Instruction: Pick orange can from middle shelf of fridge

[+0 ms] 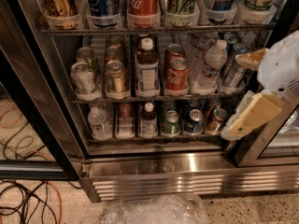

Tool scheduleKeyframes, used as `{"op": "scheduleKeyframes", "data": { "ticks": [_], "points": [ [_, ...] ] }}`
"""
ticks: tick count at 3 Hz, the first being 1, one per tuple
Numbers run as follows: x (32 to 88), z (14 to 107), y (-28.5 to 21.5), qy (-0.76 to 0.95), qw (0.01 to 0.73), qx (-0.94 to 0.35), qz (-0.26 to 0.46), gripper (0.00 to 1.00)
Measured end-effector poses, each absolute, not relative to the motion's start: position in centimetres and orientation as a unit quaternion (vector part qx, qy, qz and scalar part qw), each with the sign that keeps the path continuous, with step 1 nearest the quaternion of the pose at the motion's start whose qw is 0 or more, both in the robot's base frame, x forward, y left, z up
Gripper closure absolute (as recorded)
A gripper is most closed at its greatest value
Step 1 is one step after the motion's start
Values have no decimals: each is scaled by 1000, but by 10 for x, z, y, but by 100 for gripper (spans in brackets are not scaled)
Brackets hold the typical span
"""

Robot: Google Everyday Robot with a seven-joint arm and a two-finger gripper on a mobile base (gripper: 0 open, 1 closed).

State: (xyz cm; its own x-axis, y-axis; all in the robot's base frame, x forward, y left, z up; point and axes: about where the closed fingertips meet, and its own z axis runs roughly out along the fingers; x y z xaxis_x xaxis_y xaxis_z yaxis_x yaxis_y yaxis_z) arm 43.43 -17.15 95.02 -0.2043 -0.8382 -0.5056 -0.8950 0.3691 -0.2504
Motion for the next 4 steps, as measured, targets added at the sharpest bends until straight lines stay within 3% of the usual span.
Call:
{"op": "scheduleKeyframes", "data": {
  "ticks": [2, 4],
  "points": [
    [430, 917, -110, 747, 402, -518, 108, 0],
    [433, 900, -67, 719, 465, -496, 144, 0]
  ]
}}
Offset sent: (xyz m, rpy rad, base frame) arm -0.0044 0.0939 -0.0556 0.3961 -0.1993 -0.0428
